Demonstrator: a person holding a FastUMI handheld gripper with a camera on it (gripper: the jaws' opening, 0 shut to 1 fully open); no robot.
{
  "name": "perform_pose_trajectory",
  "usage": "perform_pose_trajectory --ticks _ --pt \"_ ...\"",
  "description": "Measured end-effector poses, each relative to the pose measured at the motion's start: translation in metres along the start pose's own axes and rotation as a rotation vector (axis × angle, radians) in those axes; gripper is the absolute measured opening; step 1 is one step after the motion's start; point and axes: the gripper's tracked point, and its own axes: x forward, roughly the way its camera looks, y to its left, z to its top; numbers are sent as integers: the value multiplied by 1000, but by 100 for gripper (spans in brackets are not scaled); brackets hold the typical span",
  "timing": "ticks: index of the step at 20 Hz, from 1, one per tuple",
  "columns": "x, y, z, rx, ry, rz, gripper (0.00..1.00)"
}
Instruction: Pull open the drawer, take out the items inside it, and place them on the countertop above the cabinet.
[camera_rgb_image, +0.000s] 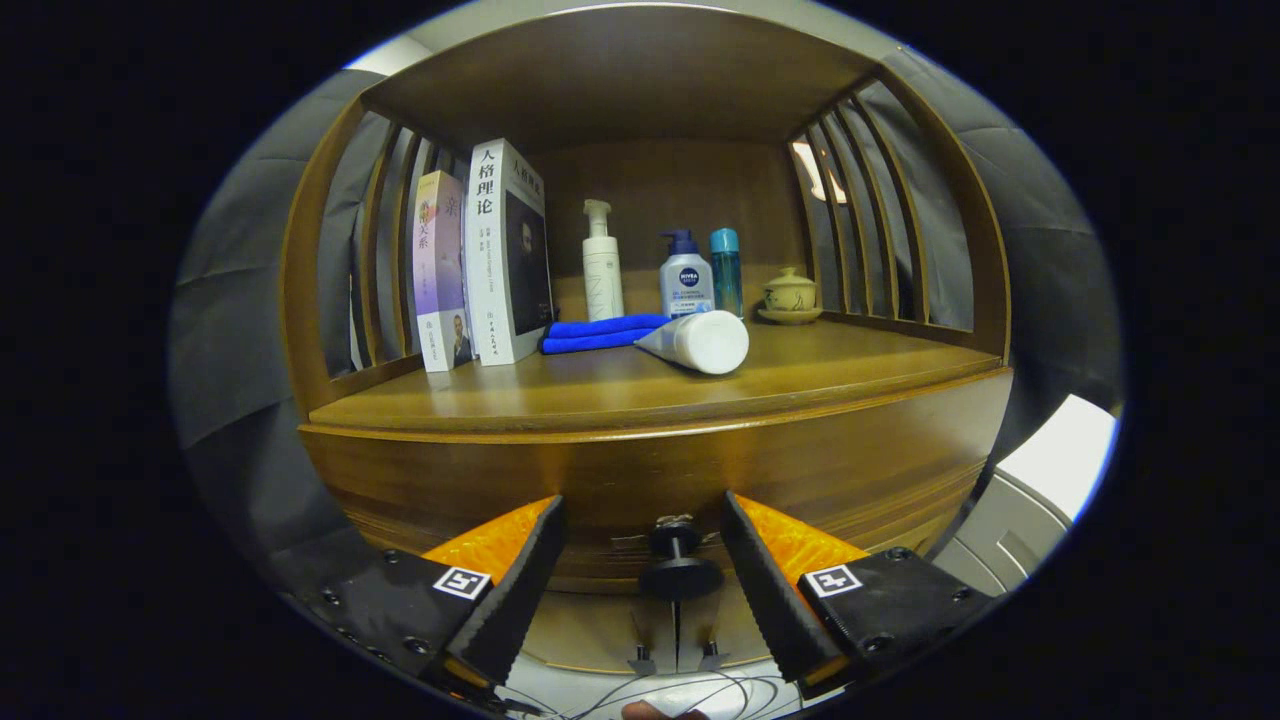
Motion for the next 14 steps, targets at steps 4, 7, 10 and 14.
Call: perform_pose_trajectory --ticks 4,7,10,14 --pt "-6 -1 2 -12 21 3 98" --pt "-45 16 24 106 -59 100 98" --pt "-90 0 53 49 -137 56 98" --pt "-124 -5 89 -32 -204 48 98"
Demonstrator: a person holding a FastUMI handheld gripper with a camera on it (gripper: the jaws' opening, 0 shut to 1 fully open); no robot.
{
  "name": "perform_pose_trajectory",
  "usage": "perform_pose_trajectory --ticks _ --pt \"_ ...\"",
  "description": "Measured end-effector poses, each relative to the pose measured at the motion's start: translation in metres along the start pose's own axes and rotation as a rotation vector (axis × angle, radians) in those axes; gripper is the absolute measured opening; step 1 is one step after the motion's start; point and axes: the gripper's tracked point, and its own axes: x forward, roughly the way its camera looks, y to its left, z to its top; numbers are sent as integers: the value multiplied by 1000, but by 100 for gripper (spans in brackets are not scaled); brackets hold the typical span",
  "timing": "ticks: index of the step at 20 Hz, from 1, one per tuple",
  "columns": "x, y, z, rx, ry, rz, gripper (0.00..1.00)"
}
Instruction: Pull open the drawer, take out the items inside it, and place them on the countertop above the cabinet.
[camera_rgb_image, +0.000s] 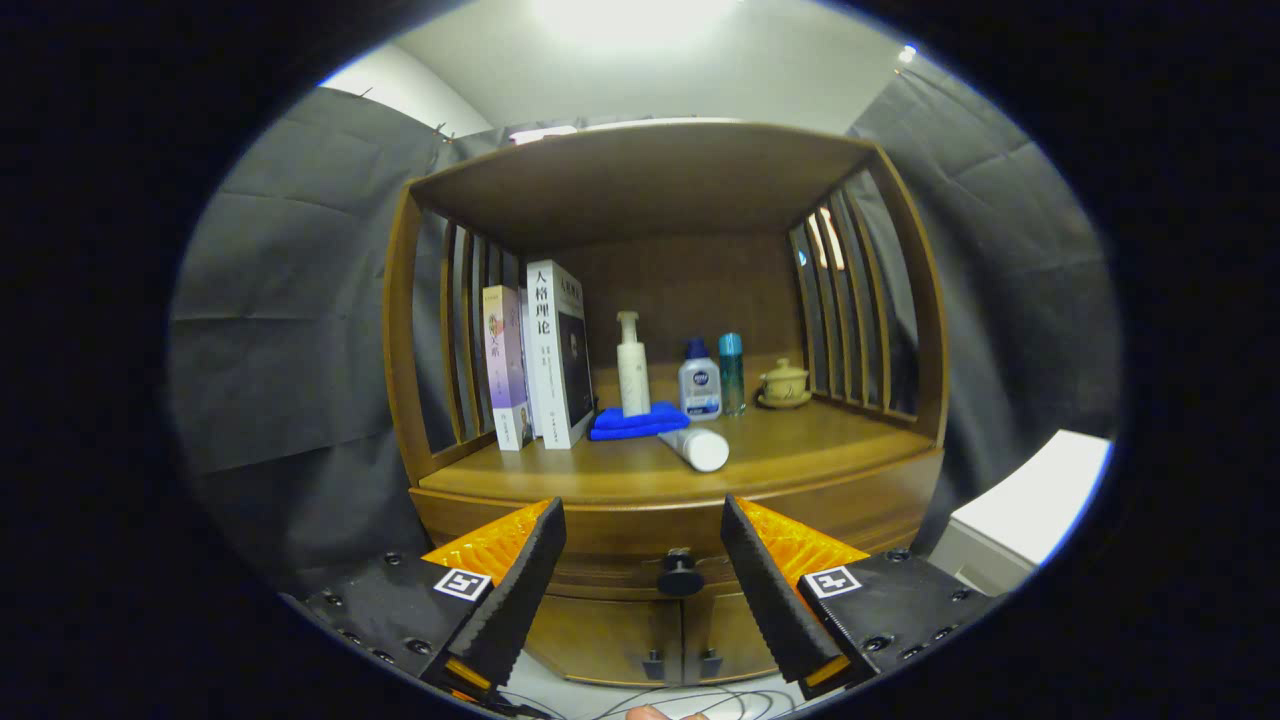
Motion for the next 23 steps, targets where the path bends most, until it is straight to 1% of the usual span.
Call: perform_pose_trajectory --ticks 5,11,14,17,20,23 --pt "-33 -2 34 7 -53 9 98" --pt "-74 -25 89 0 -119 -18 98" --pt "-101 -31 118 -5 -174 -31 97" --pt "-119 -33 142 -19 -232 -32 97" --pt "-125 -33 145 -28 -247 -27 97" --pt "-125 -35 136 -14 -210 -14 97"
